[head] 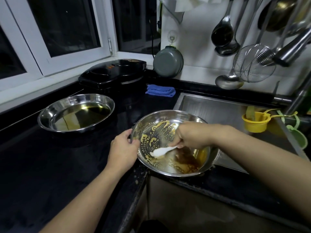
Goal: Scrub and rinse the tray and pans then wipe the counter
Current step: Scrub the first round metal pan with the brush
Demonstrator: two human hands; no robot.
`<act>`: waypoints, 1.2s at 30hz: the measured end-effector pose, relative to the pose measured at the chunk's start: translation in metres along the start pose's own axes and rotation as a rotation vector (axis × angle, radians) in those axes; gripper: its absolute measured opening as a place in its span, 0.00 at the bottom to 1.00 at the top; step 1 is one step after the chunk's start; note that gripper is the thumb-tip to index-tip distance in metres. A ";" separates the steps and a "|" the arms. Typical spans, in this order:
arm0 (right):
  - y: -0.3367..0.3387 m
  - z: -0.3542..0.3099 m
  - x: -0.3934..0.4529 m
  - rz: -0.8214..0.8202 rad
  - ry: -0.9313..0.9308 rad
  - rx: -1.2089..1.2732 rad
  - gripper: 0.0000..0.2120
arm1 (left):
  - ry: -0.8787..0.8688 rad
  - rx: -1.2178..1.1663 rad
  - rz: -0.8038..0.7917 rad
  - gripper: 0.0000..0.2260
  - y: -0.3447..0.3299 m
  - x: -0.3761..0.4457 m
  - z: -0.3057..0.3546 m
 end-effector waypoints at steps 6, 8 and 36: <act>-0.001 0.004 -0.012 0.009 0.025 -0.020 0.10 | -0.005 0.000 0.019 0.11 0.000 0.001 0.002; -0.006 0.013 -0.028 -0.063 0.039 -0.060 0.09 | 0.005 -0.003 0.023 0.12 -0.001 0.002 -0.001; -0.001 0.027 -0.009 0.074 -0.379 -0.202 0.15 | 0.008 0.036 0.060 0.14 -0.002 0.004 -0.006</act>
Point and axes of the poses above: each hand's wrist, its own x-axis towards the middle knuckle, its own y-axis out of the back of the hand, z = x × y, the point moved 1 cm from there along x, towards the middle knuckle, and after that the axes turned 13 degrees about -x, right-handed, at the moved point
